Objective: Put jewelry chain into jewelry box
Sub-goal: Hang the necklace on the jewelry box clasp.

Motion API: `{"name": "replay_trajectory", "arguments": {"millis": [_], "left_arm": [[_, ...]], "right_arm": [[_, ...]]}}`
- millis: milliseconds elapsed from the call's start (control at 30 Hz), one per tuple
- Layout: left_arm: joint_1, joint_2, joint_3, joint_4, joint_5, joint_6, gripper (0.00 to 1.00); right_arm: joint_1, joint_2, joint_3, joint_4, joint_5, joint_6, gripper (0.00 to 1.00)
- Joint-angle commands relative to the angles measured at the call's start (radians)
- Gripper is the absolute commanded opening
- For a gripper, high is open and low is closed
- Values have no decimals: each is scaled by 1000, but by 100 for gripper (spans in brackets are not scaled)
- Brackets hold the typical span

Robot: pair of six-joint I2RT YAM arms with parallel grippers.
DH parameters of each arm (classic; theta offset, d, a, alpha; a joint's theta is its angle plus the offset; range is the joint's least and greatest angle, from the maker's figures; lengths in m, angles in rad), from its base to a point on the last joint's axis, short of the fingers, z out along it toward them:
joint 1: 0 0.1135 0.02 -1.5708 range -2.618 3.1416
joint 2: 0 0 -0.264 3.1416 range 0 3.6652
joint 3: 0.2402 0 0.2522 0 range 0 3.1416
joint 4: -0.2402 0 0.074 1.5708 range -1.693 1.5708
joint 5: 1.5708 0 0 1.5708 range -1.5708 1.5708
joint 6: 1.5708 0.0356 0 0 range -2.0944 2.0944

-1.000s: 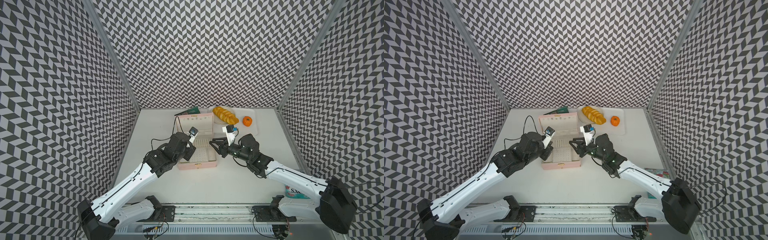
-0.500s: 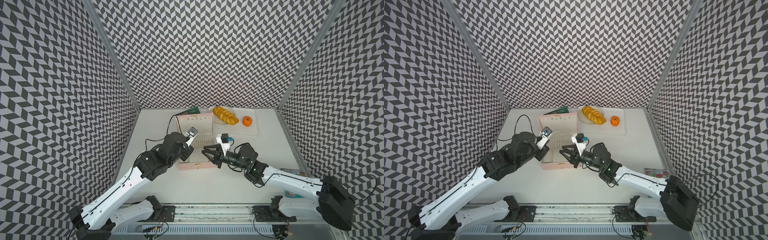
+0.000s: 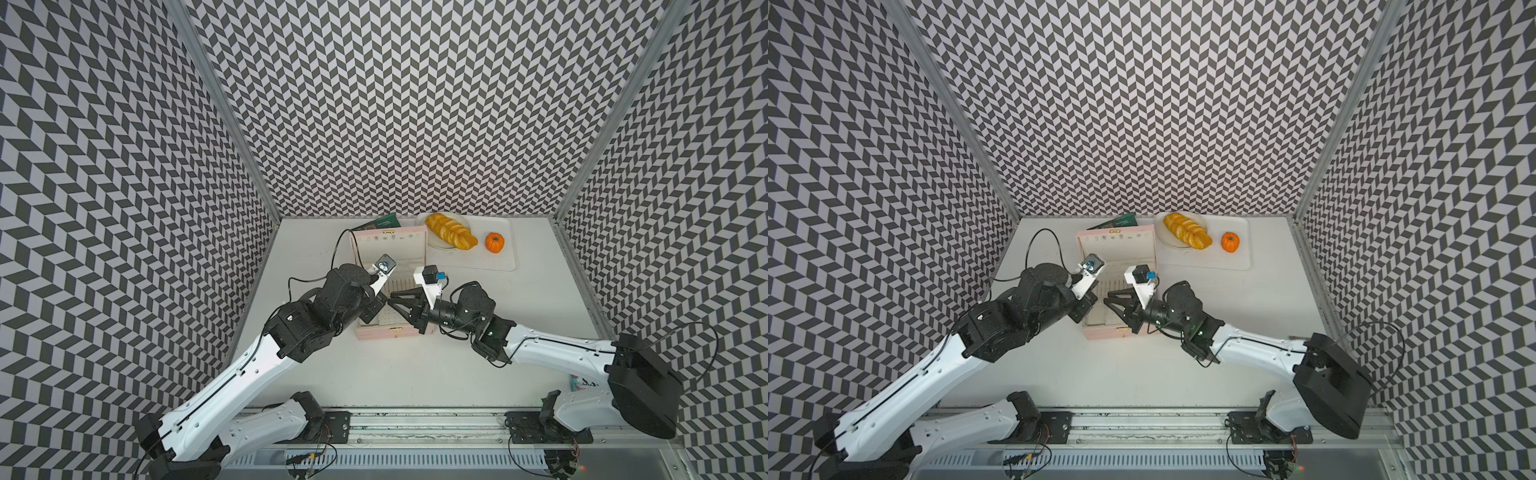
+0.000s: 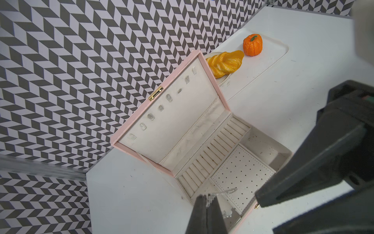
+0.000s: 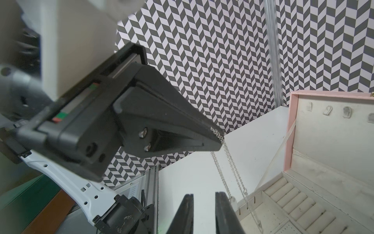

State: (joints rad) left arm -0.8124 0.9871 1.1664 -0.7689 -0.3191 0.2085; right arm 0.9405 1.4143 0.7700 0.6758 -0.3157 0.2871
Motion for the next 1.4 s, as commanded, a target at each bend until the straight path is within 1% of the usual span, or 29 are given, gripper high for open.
{"name": "replay_trajectory", "arguments": {"millis": [0, 533, 667, 1200, 1367], "left_arm": [[-8, -21, 40, -5, 18, -1, 0], [-15, -11, 79, -29, 49, -17, 0], [-20, -11, 84, -30, 51, -20, 0], [-31, -13, 84, -34, 64, -41, 0], [-33, -13, 82, -36, 66, -47, 0]], "right_arm": [[8, 20, 36, 55, 21, -14, 22], [8, 74, 70, 63, 62, -13, 21], [8, 80, 74, 64, 70, -14, 19], [9, 80, 77, 82, 61, -8, 19], [12, 80, 80, 88, 53, -6, 14]]}}
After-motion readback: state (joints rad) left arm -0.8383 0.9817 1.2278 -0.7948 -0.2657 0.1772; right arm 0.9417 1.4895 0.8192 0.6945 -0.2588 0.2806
